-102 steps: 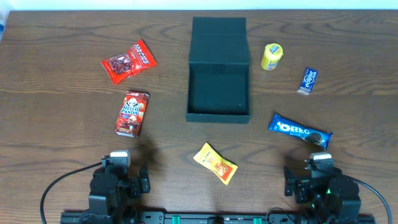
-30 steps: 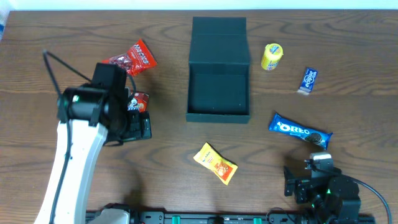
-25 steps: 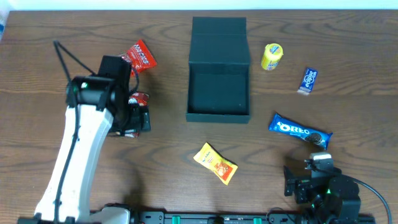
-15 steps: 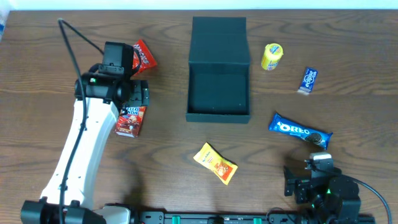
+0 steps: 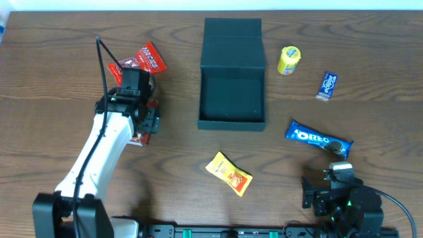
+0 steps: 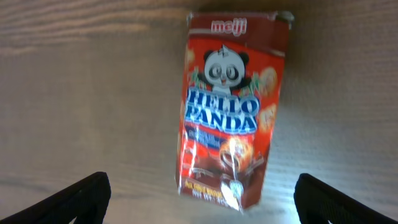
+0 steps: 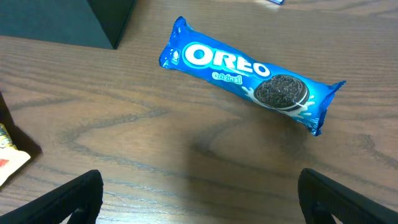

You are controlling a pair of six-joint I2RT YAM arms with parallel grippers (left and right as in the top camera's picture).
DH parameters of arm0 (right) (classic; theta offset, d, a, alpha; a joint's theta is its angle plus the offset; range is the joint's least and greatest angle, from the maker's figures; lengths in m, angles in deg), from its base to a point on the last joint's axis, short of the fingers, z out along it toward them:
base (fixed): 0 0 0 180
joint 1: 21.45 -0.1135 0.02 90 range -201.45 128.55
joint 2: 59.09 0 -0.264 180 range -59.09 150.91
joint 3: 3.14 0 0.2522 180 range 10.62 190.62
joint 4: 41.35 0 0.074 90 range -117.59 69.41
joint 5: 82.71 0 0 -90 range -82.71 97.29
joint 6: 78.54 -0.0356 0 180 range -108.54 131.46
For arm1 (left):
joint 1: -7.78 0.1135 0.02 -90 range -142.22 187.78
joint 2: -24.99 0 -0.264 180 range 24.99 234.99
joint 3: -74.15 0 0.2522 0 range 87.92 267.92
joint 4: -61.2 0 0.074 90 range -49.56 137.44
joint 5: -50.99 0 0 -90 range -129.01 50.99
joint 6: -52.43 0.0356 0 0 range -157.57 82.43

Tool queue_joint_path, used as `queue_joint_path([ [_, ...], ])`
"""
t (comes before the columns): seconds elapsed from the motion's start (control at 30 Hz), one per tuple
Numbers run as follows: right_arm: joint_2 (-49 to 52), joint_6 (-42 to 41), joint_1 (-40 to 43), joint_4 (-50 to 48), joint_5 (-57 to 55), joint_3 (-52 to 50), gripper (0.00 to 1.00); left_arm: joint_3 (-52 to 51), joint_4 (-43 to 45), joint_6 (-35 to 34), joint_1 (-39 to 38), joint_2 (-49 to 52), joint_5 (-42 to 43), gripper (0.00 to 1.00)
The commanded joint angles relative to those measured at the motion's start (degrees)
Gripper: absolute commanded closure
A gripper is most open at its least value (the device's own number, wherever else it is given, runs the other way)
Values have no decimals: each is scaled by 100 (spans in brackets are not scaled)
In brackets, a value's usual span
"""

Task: Pack container
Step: 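Move the left gripper over the red Hello Panda box, then lower the left gripper and grasp the Hello Panda box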

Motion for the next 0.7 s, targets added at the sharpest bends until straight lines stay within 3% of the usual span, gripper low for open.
queue_joint_path([
  [0.0, -37, 70, 42, 24, 17, -33, 1, -7, 181, 319, 79, 376, -61, 5],
  [0.67, -35, 70, 42, 24, 17, -33, 1, -7, 1147, 470, 374, 1655, 544, 5],
])
